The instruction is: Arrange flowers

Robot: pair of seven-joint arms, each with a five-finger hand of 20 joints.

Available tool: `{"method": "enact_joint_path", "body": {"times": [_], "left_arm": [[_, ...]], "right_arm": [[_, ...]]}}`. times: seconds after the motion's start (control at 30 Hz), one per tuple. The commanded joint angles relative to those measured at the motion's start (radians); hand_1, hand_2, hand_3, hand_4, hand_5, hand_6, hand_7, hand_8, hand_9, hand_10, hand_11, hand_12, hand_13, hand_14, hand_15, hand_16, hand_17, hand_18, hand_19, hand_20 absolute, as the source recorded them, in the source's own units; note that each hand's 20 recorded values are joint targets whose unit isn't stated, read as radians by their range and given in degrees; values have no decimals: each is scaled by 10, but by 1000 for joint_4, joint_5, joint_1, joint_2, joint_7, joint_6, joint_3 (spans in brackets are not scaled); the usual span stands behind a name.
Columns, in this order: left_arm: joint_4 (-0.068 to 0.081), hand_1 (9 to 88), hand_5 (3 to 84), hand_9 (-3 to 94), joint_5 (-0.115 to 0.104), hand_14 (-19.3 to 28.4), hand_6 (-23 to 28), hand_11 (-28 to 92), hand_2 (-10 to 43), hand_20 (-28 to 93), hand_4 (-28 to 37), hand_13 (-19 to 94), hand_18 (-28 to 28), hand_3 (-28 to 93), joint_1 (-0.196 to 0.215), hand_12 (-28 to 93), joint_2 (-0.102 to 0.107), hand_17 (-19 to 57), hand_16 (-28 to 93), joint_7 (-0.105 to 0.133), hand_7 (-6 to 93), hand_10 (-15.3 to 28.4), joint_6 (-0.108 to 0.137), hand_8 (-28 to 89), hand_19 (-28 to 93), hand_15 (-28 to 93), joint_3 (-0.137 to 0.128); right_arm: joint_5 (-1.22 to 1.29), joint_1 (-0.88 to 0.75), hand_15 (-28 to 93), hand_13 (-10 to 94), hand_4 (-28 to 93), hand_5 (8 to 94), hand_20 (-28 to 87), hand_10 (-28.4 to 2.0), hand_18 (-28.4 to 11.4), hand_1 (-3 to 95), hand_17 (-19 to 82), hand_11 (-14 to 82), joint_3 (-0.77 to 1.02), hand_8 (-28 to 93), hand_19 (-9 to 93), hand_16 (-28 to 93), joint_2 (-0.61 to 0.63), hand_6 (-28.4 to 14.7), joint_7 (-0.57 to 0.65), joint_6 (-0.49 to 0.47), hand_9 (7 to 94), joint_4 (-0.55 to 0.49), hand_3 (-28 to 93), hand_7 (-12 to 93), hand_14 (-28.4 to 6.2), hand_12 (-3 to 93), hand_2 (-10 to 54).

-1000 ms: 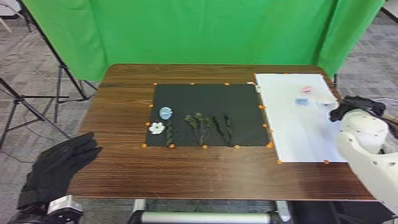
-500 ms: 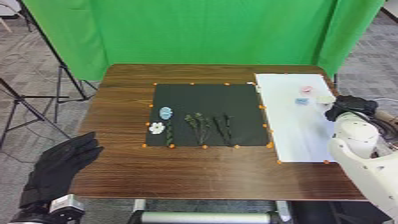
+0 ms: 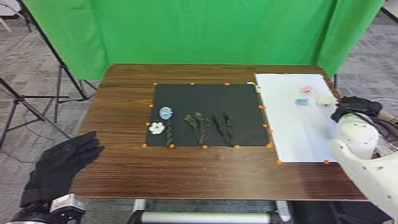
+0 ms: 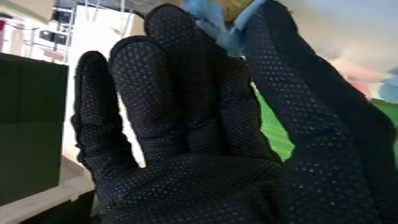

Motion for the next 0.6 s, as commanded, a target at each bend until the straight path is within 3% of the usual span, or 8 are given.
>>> {"method": "enact_joint_path", "body": {"times": [0.03,0.1,0.2,0.23,0.37,0.43,0.53,0.6], "left_arm": [[3,265,465,373,1,274,140,336,31,166,-147,260,218,819,6,101,3,-94,-102,-2,124,216,-12,-76,561,540,6],[2,265,464,373,-15,274,140,336,31,166,-147,260,218,818,12,101,23,-94,-103,13,124,216,4,-76,561,540,10],[2,265,464,373,-6,274,140,336,31,166,-146,260,218,819,10,100,12,-94,-103,3,125,217,-4,-76,561,540,8],[2,265,464,373,-16,273,140,336,31,166,-145,260,218,819,18,100,25,-94,-103,15,126,217,4,-76,560,539,9],[1,266,464,373,-18,274,140,336,32,166,-145,260,218,818,24,100,27,-94,-103,16,125,216,6,-76,561,539,6],[1,266,464,373,-31,273,140,336,31,166,-145,260,218,819,30,100,46,-94,-103,28,126,216,17,-77,561,538,7],[-1,266,464,373,-25,273,140,337,31,165,-144,261,218,819,31,100,36,-93,-102,24,126,216,14,-77,561,539,5],[-2,266,464,373,-31,273,140,337,31,165,-144,261,217,819,40,100,45,-93,-103,36,126,215,20,-77,560,539,3]], "right_arm": [[-61,-23,726,636,-283,760,197,-101,-238,486,243,380,-11,-25,816,219,13,10,-17,72,739,27,709,204,-96,310,-49],[-76,-29,721,651,-283,788,195,-91,-232,496,252,369,-11,-19,821,224,13,17,-26,95,761,28,708,207,-87,320,-46],[-80,-33,719,661,-283,802,194,-86,-231,502,256,360,-21,-12,824,228,22,19,-34,126,778,21,708,209,-81,326,-47],[-85,-32,718,664,-283,804,194,-86,-230,503,257,359,-24,-11,825,229,24,19,-38,132,781,20,708,209,-79,328,-47],[-84,-23,717,670,-283,815,194,-87,-227,506,261,352,-40,3,829,233,36,17,-47,173,795,8,717,209,-77,331,-51],[-80,-15,717,670,-283,818,193,-87,-226,507,262,351,-47,7,830,236,43,18,-54,184,798,-2,719,208,-77,333,-52],[-70,0,718,672,-283,820,193,-86,-224,506,264,348,-61,11,832,238,51,18,-64,211,801,-22,725,208,-77,334,-54],[-73,17,718,673,-283,821,193,-87,-224,504,264,347,-76,14,833,240,57,18,-82,227,802,-35,729,207,-76,336,-56]]}}
